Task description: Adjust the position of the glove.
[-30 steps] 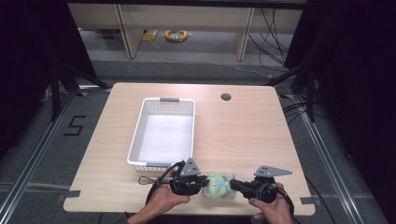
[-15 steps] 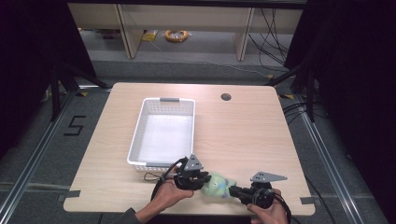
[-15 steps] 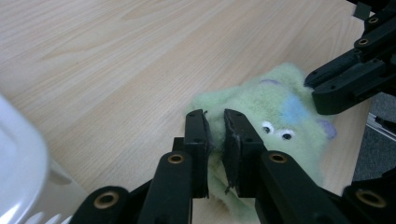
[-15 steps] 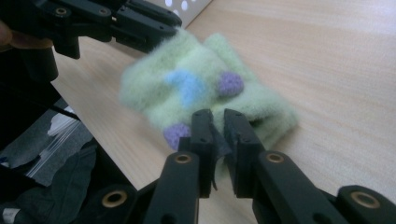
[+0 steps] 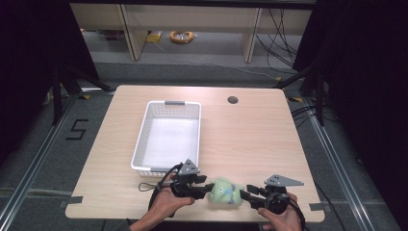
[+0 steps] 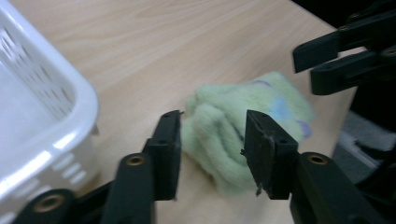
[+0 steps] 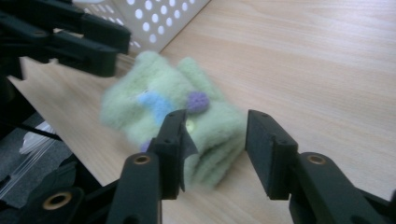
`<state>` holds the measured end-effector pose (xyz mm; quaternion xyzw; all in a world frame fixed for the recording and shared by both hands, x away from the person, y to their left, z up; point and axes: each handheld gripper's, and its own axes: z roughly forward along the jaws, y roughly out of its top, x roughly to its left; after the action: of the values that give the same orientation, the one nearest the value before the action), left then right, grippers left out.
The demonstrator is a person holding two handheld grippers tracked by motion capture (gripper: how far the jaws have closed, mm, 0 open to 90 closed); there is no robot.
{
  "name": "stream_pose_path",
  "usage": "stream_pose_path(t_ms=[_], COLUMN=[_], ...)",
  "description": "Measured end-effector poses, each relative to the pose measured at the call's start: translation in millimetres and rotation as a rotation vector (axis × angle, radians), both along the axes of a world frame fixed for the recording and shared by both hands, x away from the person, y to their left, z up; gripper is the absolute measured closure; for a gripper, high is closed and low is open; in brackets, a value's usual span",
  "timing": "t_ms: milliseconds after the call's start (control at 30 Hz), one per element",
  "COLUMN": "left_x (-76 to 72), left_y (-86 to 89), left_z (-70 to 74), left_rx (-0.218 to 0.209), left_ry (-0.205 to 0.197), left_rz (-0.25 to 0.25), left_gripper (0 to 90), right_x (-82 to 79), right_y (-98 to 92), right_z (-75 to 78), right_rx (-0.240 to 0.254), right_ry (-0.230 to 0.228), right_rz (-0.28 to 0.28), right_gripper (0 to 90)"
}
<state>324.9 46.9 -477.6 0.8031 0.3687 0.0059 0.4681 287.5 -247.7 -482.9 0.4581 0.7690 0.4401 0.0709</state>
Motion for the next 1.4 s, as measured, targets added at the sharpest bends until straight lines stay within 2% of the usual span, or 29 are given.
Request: stream_pose_path(t_ms=[67, 100, 133, 200, 233, 267, 333, 367, 400, 433, 467, 567, 600, 633, 767, 800, 900, 967, 1033, 1067, 1100, 1133, 1167, 1200, 1233, 1267, 1300, 1367, 1400], left_x=[-1.6, -2.1, -2.6, -1.4, -1.4, -0.6, 0.9, 1.5, 1.7, 3.6, 4.0, 5.9, 6.4, 6.5, 6.1, 6.2, 4.7, 5.4, 6.9, 6.4, 6.4, 7.5, 7.7, 7.7, 7.6, 7.8, 8.3, 8.6, 8.6], left_y=[3.0, 3.2, 3.2, 4.0, 2.7, 2.8, 0.5, 0.0, -1.7, -1.6, -3.1, -6.0, -7.3, -8.2, -13.9, -15.2, -19.4, -19.6, -18.9, -19.5, -20.1, -19.2, -19.0, -18.9, -19.0, -18.9, -18.8, -18.1, -18.2], left_z=[-2.5, -3.5, -4.1, -7.1, -9.0, -10.2, -14.7, -15.9, -17.5, -20.0, -22.0, -26.2, -27.0, -27.0, -28.8, -30.7, -34.1, -34.2, -34.8, -35.1, -36.2, -35.5, -35.5, -35.7, -36.0, -35.9, -36.5, -36.5, -36.8], left_rx=[0.007, 0.005, 0.006, 0.013, 0.008, 0.021, 0.017, 0.030, 0.036, 0.029, 0.018, -0.002, -0.001, 0.001, 0.007, 0.003, 0.005, 0.010, -0.001, -0.003, -0.016, -0.013, -0.016, -0.019, -0.018, -0.014, -0.025, -0.030, -0.037], left_ry=[-0.002, 0.004, 0.018, 0.034, 0.044, 0.046, 0.070, 0.072, 0.087, 0.102, 0.117, 0.157, 0.154, 0.154, 0.159, 0.168, 0.177, 0.174, 0.188, 0.185, 0.179, 0.197, 0.200, 0.200, 0.195, 0.196, 0.201, 0.211, 0.212], left_rz=[-0.004, 0.006, 0.015, 0.009, 0.022, 0.015, 0.024, 0.027, 0.039, 0.022, 0.034, 0.028, 0.024, 0.024, 0.010, -0.001, 0.002, 0.000, -0.015, 0.000, 0.005, -0.012, -0.016, -0.014, -0.009, -0.012, -0.018, -0.018, -0.015], left_gripper=[53.4, 52.8, 52.1, 51.5, 51.4, 51.4, 51.3, 51.4, 51.7, 51.8, 52.0, 52.5, 53.4, 53.7, 56.9, 57.2, 57.0, 57.2, 58.6, 59.6, 61.4, 62.3, 63.6, 64.8, 66.2, 67.6, 69.0, 70.6, 71.4], right_x=[-1.5, 2.1, 2.5, 3.2, 6.4, 7.7, 12.4, 13.5, 14.9, 18.0, 18.8, 20.2, 20.6, 21.0, 25.6, 27.6, 28.8, 29.2, 29.9, 30.3, 30.8, 30.8, 31.1, 31.5, 30.1, 30.6, 32.4, 32.2, 29.4], right_y=[2.3, 1.3, 1.7, 6.5, 6.4, 8.9, 12.1, 14.5, 15.7, 14.2, 14.2, 13.2, 12.8, 12.8, 10.6, 9.6, 9.7, 9.4, 8.3, 8.2, 7.6, 7.9, 7.5, 7.0, 8.0, 8.0, 6.1, 5.7, 7.6], right_z=[0.4, -2.1, -2.0, -3.2, -4.0, -4.2, -5.5, -5.7, -7.3, -9.2, -10.1, -11.5, -11.8, -12.1, -14.7, -15.1, -17.5, -18.6, -19.7, -20.6, -21.3, -21.8, -22.3, -22.7, -22.0, -22.8, -23.9, -24.1, -22.4], right_rx=[0.013, 0.003, -0.007, 0.011, -0.010, -0.012, -0.042, -0.069, -0.077, -0.098, -0.112, -0.125, -0.126, -0.127, -0.095, -0.093, -0.072, -0.064, -0.050, -0.043, -0.039, -0.027, -0.021, -0.014, 0.002, 0.017, 0.005, 0.010, 0.026], right_ry=[0.046, 0.021, 0.022, 0.040, 0.022, 0.029, 0.035, 0.064, 0.062, 0.055, 0.065, 0.074, 0.068, 0.087, 0.123, 0.135, 0.155, 0.151, 0.164, 0.159, 0.164, 0.165, 0.182, 0.177, 0.203, 0.205, 0.185, 0.179, 0.208], right_rz=[-0.028, -0.009, -0.010, -0.015, 0.006, 0.007, 0.017, 0.010, 0.016, 0.032, 0.032, 0.028, 0.028, 0.025, 0.035, 0.056, 0.043, 0.045, 0.050, 0.052, 0.062, 0.066, 0.066, 0.074, 0.065, 0.073, 0.091, 0.106, 0.089], right_gripper=[54.9, 53.3, 52.7, 52.1, 51.8, 51.6, 51.6, 51.5, 51.5, 51.5, 51.5, 51.7, 51.8, 51.9, 52.0, 52.0, 52.3, 52.7, 54.1, 54.6, 56.5, 56.6, 57.9, 59.1, 60.2, 61.7, 63.4, 66.8, 68.4])
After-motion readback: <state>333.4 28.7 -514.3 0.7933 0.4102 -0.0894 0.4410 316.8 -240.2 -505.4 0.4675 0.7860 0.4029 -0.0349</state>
